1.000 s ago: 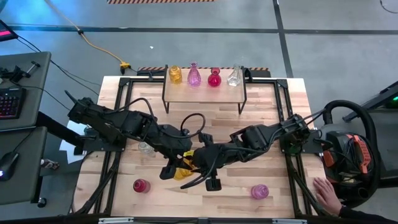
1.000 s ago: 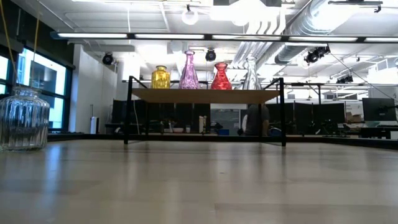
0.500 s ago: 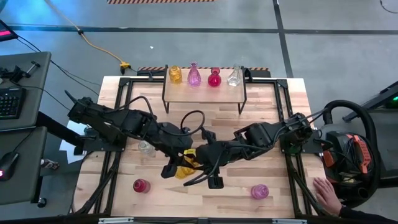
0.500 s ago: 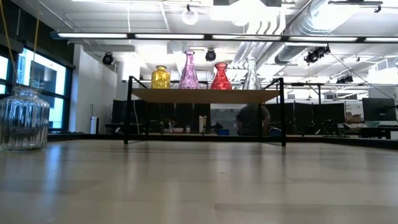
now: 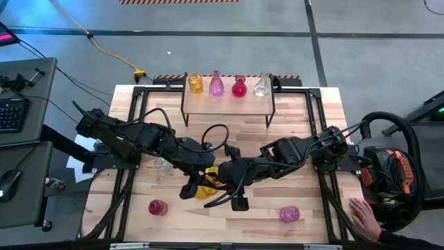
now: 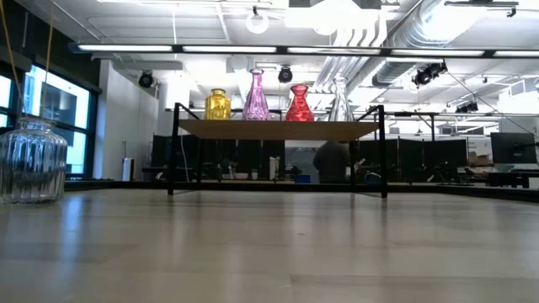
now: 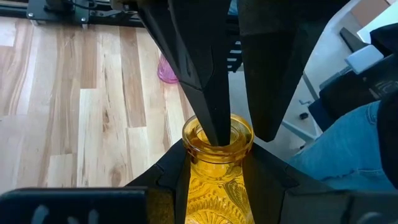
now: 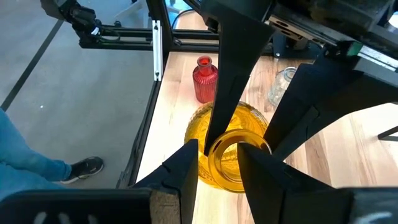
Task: Sort vases onto shelf
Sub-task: Put the yellow vase on the shelf
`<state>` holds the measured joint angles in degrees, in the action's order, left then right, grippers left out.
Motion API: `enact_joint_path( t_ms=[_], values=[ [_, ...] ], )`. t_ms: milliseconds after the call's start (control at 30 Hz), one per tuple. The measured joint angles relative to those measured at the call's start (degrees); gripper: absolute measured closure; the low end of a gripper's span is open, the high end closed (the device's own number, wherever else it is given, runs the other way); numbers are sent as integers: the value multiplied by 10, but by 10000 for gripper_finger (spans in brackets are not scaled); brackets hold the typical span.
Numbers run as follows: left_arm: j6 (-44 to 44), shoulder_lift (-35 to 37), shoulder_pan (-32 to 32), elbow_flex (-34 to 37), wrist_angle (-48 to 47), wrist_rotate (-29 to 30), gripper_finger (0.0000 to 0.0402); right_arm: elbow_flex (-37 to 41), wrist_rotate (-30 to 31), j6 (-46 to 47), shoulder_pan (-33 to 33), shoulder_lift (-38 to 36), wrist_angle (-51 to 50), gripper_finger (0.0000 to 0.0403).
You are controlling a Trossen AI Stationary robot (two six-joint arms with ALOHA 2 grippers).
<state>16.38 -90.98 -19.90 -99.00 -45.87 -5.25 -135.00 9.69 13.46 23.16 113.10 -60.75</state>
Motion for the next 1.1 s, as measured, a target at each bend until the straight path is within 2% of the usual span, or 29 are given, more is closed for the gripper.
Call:
enact_joint_path(
  t_ms=[367,567,733,1100],
  values=[
    [0,-3,0,4,-18,1,298,-3,6,-2,-2,-18,28,292],
    [-3,-2,0,2,-16,17,298,-2,24,6,-2,-31,2,292],
    [-21,8,0,2,-29,64,297,0,41,4,-1,-41,-5,292],
    [-46,93,23,1,-50,210,298,0,125,-31,-1,-100,-7,292]
  ],
)
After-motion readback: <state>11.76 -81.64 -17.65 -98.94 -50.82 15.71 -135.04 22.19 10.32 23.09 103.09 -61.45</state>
